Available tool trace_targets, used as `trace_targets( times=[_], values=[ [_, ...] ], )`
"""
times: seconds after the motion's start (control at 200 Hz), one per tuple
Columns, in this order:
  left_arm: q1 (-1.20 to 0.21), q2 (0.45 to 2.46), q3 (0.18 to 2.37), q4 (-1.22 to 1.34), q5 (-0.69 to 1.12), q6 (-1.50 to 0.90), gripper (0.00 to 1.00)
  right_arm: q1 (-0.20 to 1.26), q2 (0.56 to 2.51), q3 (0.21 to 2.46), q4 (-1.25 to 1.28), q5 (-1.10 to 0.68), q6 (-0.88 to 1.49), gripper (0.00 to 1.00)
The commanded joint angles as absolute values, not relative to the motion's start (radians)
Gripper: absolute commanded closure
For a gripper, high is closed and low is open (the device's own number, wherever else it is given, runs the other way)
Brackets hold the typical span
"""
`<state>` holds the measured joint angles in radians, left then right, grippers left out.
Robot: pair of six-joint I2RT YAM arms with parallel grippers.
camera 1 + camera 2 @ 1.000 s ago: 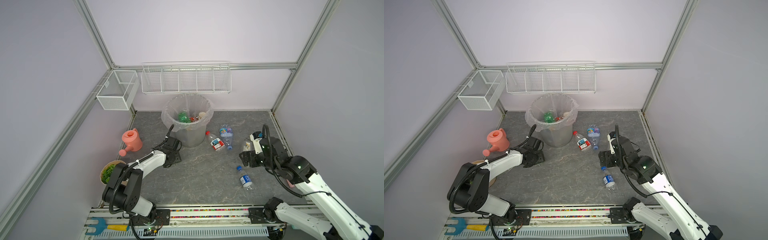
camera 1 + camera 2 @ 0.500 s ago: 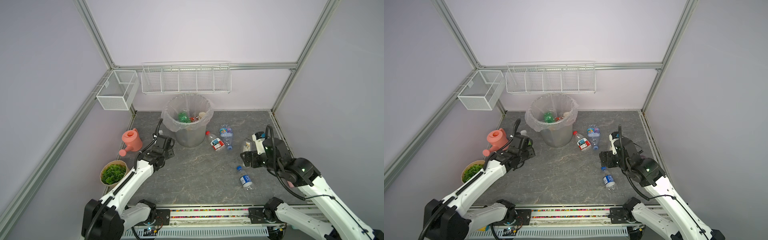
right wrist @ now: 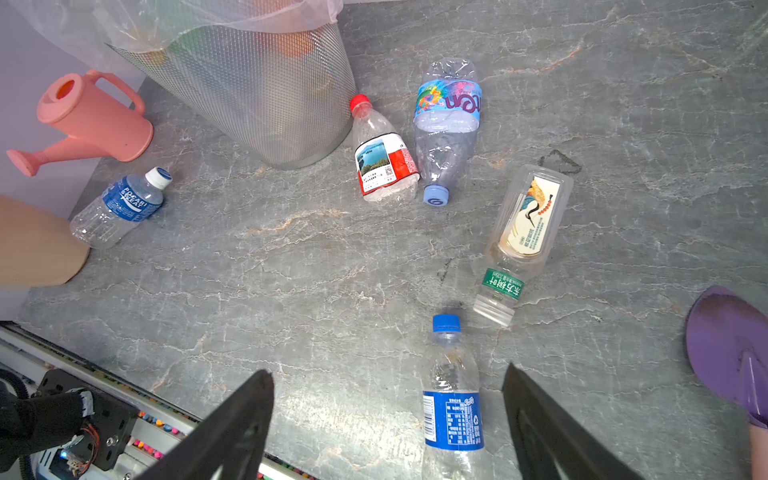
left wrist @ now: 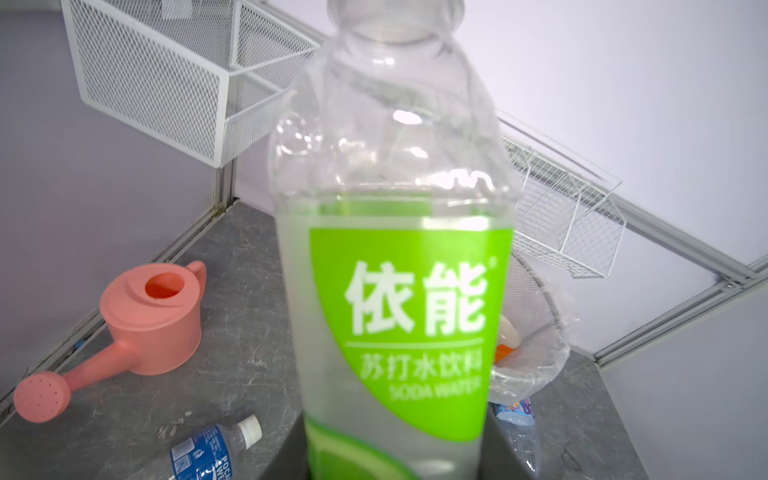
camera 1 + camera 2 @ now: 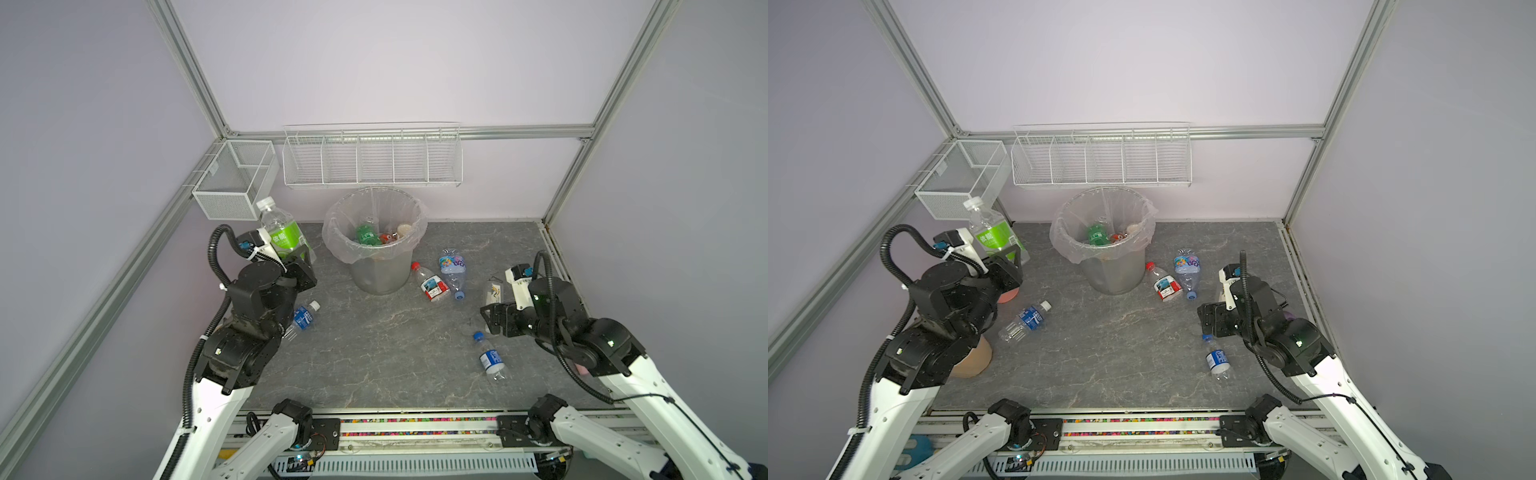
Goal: Throw the plastic bottles in the bin
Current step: Pick up the plastic bottle from the middle-left of the table, then throw the plastic bottle into the trash bin.
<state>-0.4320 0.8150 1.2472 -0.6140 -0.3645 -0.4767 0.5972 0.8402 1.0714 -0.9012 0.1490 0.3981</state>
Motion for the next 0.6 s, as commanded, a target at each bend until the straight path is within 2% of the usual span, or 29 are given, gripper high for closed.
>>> trace_targets(
  times=[0.0,0.25,0.595],
  values=[
    [-0.427,0.818,1.318,-0.605,-0.323,-0.406,0.79,0.593,0.837,1.034,-0.873,0.117,0.428,0.11],
    [-0.428,0.869,1.448,-0.552,-0.279,-0.342,0.80,0.594,0.836,0.976,-0.846,0.093,0.451,0.11],
    [-0.428,1.074,1.582,-0.505,-0.208,-0.293,0.81,0.594,0.841,0.977,-0.839,0.085,0.455,0.11]
  ],
)
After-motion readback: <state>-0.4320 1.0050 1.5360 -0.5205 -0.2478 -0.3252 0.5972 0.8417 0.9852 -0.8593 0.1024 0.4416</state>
